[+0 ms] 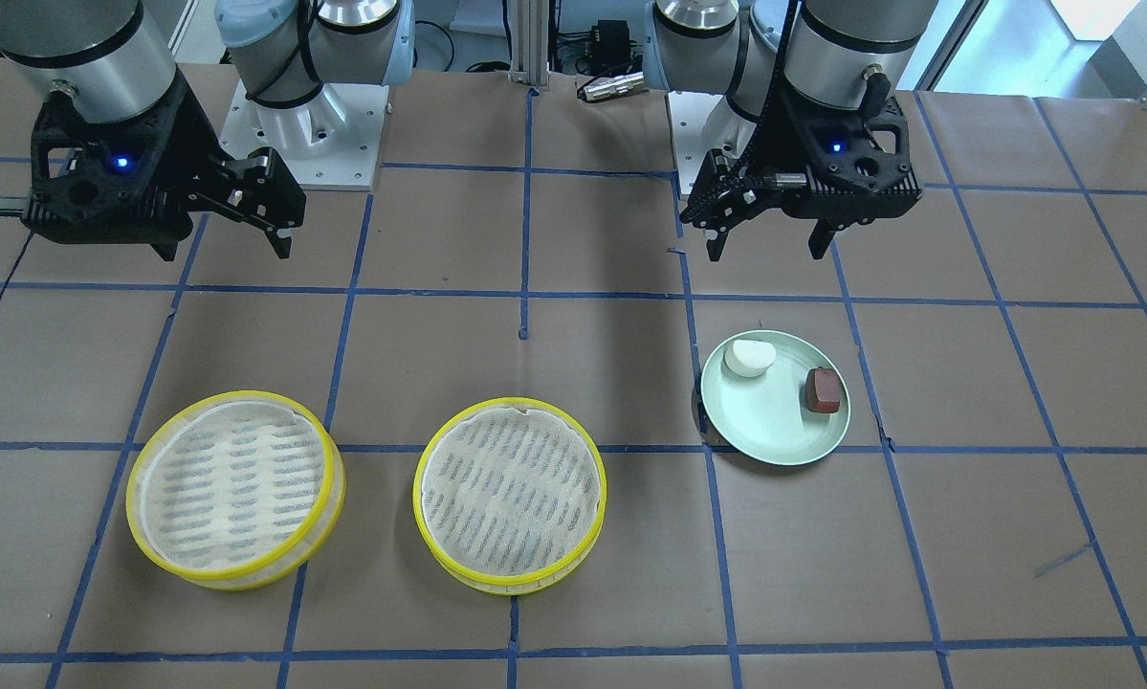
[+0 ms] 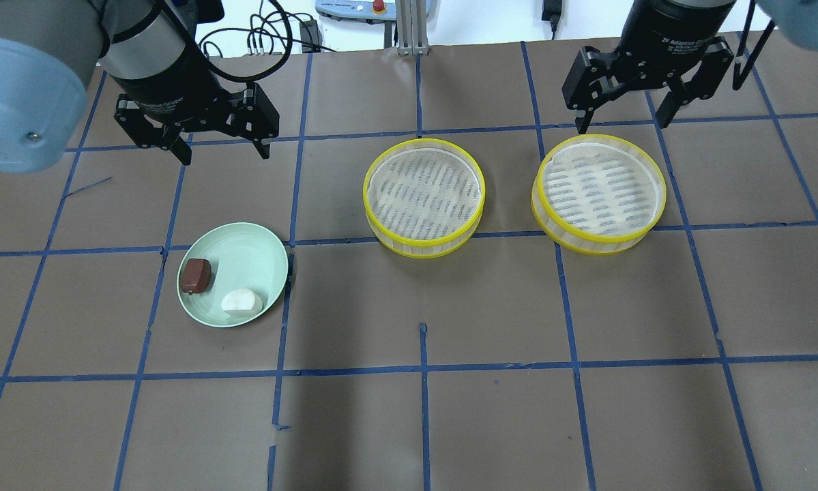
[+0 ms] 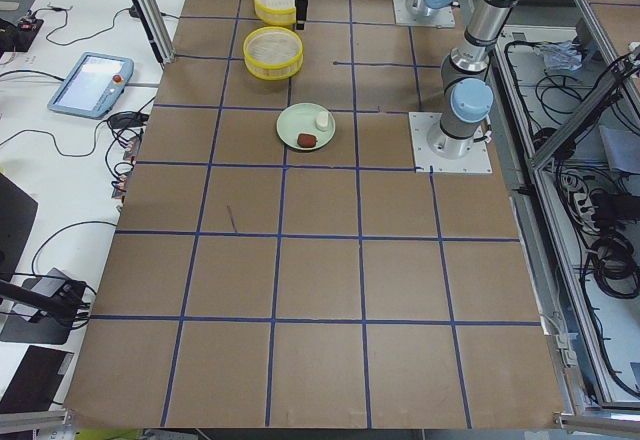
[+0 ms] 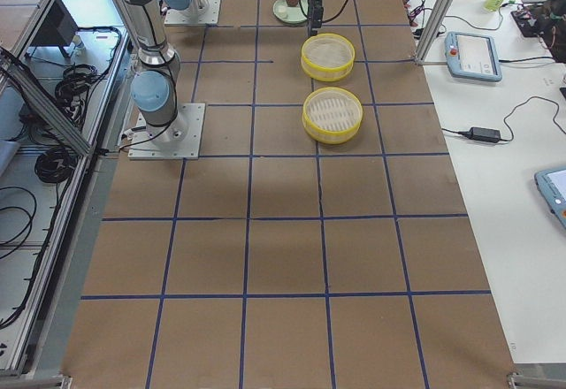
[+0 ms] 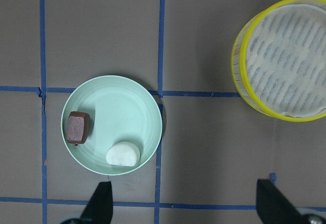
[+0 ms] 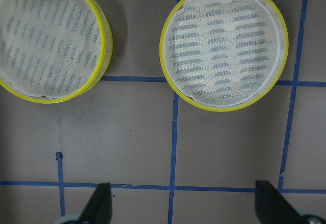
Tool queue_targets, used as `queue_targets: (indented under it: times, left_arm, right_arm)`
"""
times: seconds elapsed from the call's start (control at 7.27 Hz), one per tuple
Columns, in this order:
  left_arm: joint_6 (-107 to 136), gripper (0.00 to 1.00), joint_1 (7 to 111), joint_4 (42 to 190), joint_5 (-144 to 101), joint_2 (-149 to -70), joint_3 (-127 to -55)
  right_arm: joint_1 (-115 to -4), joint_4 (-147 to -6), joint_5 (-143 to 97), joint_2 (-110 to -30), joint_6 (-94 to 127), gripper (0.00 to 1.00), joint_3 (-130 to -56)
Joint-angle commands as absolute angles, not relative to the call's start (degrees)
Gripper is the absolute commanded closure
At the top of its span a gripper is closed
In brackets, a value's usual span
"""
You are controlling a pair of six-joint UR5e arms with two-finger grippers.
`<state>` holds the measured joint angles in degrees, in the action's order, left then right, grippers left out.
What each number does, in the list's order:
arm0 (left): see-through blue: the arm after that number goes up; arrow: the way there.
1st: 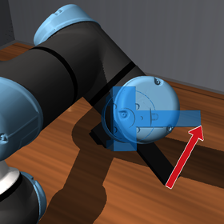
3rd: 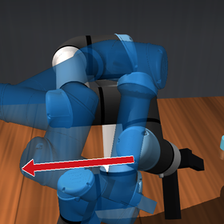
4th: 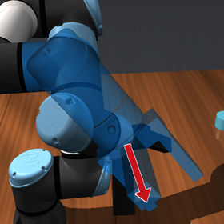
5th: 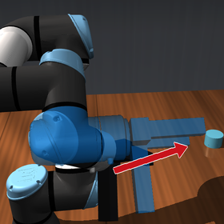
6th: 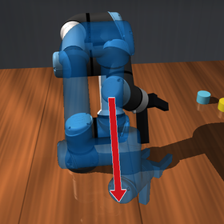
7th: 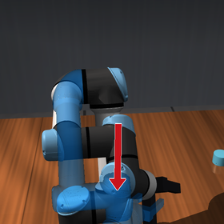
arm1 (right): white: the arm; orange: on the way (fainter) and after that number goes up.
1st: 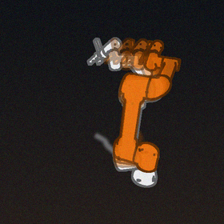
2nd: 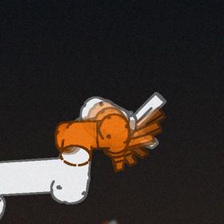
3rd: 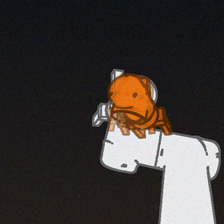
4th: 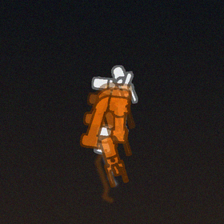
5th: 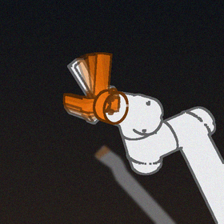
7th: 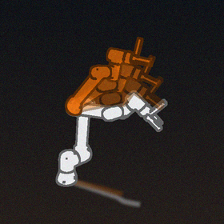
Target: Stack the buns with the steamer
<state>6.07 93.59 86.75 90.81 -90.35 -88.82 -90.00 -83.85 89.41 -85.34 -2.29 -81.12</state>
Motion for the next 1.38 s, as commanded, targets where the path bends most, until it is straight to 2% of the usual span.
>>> queue_targets:
  times: [0.0, 0.41, 0.55, 0.83, 1.24]
  left_arm:
    - [4.76, 0.0, 92.65, 85.79, 90.44, -90.35, -91.73]
    - [-3.21, 0.0, 90.63, 86.4, 90.79, -90.87, -94.29]
    - [-2.82, 0.0, 89.14, 85.79, 91.05, -93.23, -97.09]
    - [-3.68, 0.0, 85.62, 75.83, 91.05, -103.93, -103.16]
    - [-4.13, 0.0, 84.29, 74.45, 90.45, -106.69, -108.34]
  right_arm:
    - [-90.0, -83.85, 89.21, -85.34, -2.29, 0.0, -81.12]
    - [-90.0, -83.85, 89.38, -85.34, -2.29, 0.0, -81.12]
    - [-90.0, -83.85, 89.12, -85.34, -2.29, 0.0, -81.12]
    - [-89.3, -83.93, 89.73, -85.17, -2.63, 0.0, -83.13]
    - [-84.84, -88.75, 89.13, -84.38, -6.22, 0.0, -84.98]
